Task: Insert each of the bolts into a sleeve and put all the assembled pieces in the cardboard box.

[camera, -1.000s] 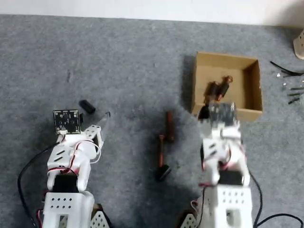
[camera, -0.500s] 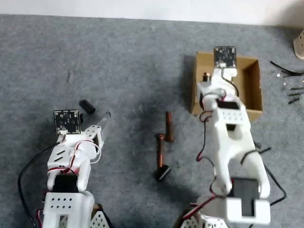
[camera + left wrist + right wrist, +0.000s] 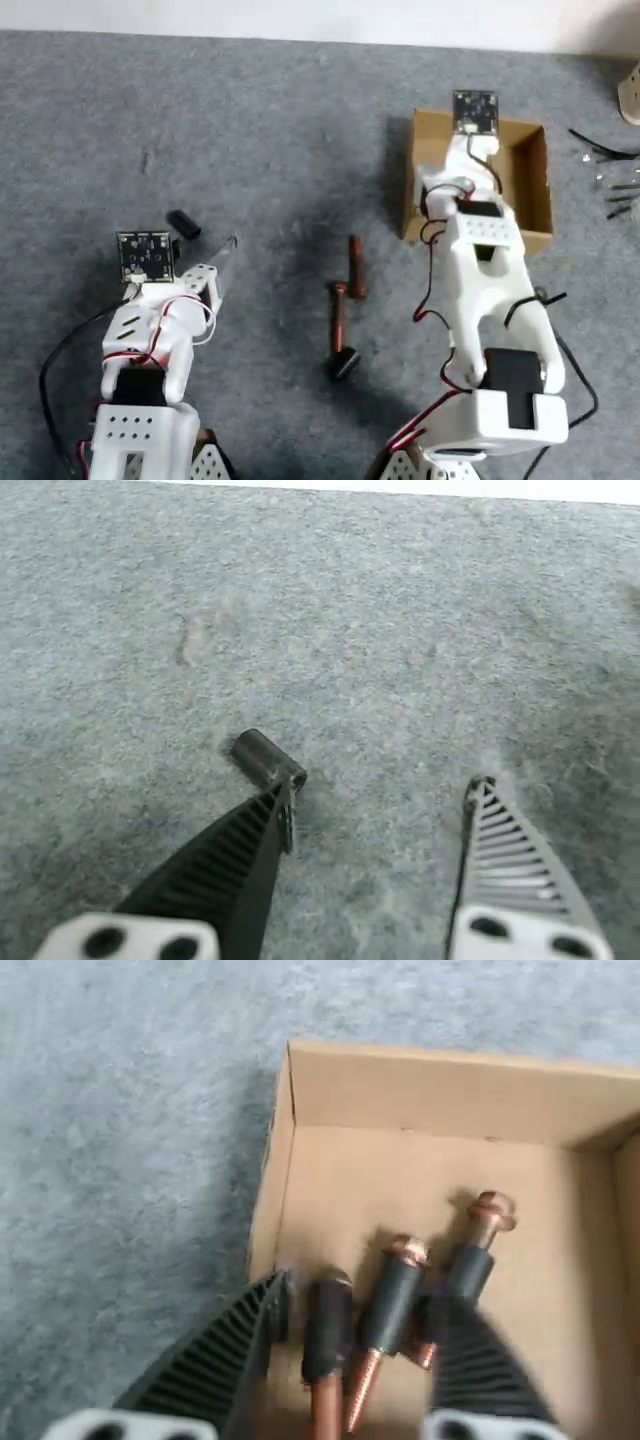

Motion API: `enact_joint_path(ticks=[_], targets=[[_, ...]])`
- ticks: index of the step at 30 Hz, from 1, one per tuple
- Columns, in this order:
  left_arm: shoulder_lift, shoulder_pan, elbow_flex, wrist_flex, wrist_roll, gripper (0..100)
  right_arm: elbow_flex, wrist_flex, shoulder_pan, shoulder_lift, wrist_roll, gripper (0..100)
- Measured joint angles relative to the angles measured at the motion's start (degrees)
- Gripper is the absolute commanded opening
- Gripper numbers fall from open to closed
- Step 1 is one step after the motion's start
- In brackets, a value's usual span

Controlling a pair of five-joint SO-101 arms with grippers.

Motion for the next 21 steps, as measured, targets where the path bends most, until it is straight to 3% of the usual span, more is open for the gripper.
enact_joint_path(ticks=[5,15,21], targets=[[0.0,-0.1,0.0,0.0,0.0,26,-0.1,0.0,2.9,0.0,-2.8,76.9],[0.0,0.3,0.0,0.0,0.0,26,4.2,0.0,4.3,-1.4,-6.2,77.2],[0.0,0.3,0.0,0.0,0.0,26,13.8,0.0,1.8,-14.2,-6.2,77.4]])
